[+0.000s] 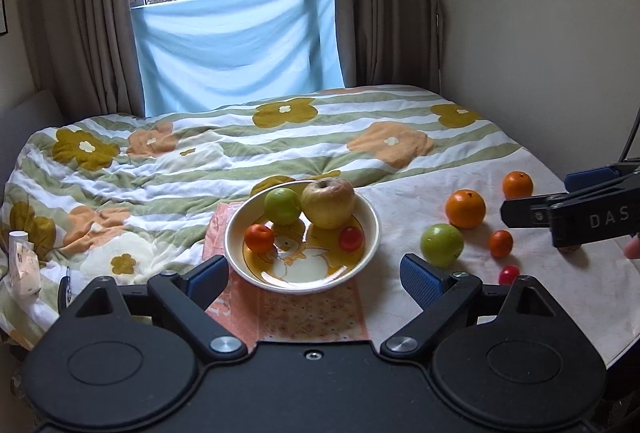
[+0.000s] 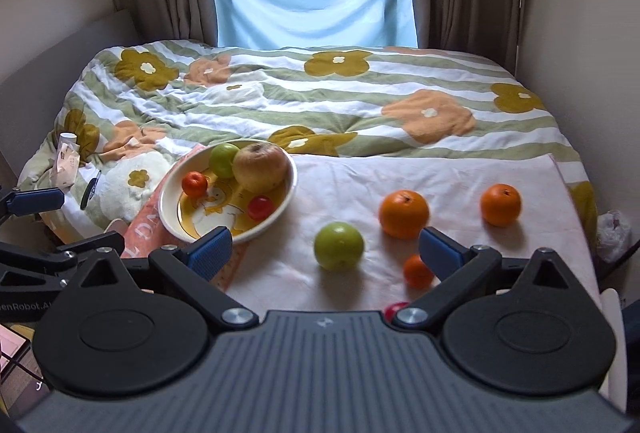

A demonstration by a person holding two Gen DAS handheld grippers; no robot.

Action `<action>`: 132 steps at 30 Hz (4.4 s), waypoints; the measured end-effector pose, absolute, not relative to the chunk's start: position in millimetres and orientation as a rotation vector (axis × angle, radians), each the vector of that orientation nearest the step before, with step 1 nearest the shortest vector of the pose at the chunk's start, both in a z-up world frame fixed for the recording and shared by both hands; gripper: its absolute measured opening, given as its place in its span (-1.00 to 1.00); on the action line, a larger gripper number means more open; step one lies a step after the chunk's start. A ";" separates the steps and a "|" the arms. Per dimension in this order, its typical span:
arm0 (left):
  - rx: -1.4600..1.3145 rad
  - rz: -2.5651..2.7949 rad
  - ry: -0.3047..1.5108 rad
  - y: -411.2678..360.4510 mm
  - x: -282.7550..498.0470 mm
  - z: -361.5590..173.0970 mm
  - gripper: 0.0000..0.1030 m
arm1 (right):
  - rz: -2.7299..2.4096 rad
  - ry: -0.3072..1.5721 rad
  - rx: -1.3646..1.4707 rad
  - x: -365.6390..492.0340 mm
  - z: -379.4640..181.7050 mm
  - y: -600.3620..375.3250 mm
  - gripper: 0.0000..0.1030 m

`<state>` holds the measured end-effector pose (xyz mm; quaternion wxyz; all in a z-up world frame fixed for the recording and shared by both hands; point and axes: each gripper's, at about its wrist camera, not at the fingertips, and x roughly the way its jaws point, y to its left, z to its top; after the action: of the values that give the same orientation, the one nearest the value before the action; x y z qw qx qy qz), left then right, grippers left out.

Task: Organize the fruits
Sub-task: 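Move both grippers back toward the remaining fruit on the cloth, then grasp the red tomato with the left gripper while the right gripper grasps the kiwi, then carry the red tomato and kiwi in both grippers toward the white bowl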

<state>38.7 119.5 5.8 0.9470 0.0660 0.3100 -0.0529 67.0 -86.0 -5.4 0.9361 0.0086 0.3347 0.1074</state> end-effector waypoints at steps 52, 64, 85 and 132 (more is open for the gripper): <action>0.161 -0.198 0.835 -100.4 105.4 -132.7 -0.11 | 0.232 0.828 0.005 126.2 -132.4 -294.8 1.00; 0.139 -0.186 0.839 -96.0 107.0 -132.3 -0.30 | 0.245 0.844 0.003 135.4 -140.6 -289.8 0.77; 0.089 -0.099 0.818 -75.5 87.1 -117.1 -0.30 | 0.249 0.808 -0.013 135.0 -142.8 -279.0 0.26; 0.091 -0.051 0.679 143.7 95.6 -15.4 -0.30 | 0.359 0.706 0.030 117.4 -21.7 -36.4 0.26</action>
<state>95.6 143.7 -15.4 0.9416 0.0445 0.3330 -0.0248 117.4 -36.4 -21.7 0.9226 0.0148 0.3437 0.1747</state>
